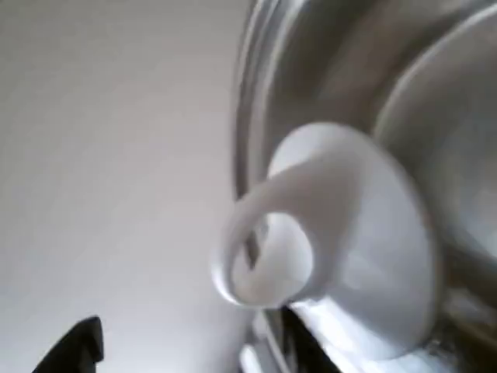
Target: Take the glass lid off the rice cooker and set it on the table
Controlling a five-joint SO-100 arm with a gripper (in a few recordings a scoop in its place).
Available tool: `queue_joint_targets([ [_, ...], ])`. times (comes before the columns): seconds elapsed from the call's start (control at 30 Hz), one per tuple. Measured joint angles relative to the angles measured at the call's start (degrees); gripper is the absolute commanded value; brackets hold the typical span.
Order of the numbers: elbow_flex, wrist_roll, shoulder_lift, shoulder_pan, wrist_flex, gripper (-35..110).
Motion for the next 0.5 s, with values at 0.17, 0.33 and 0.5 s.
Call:
queue_joint_targets([
  [0.17, 0.0, 0.0, -0.4, 0.0, -1.9, 30],
  [0.33, 0.0, -0.4, -0.4, 0.4, -1.9, 30],
  [0.5, 0.0, -2.3, -0.3, 1.0, -1.6, 30],
])
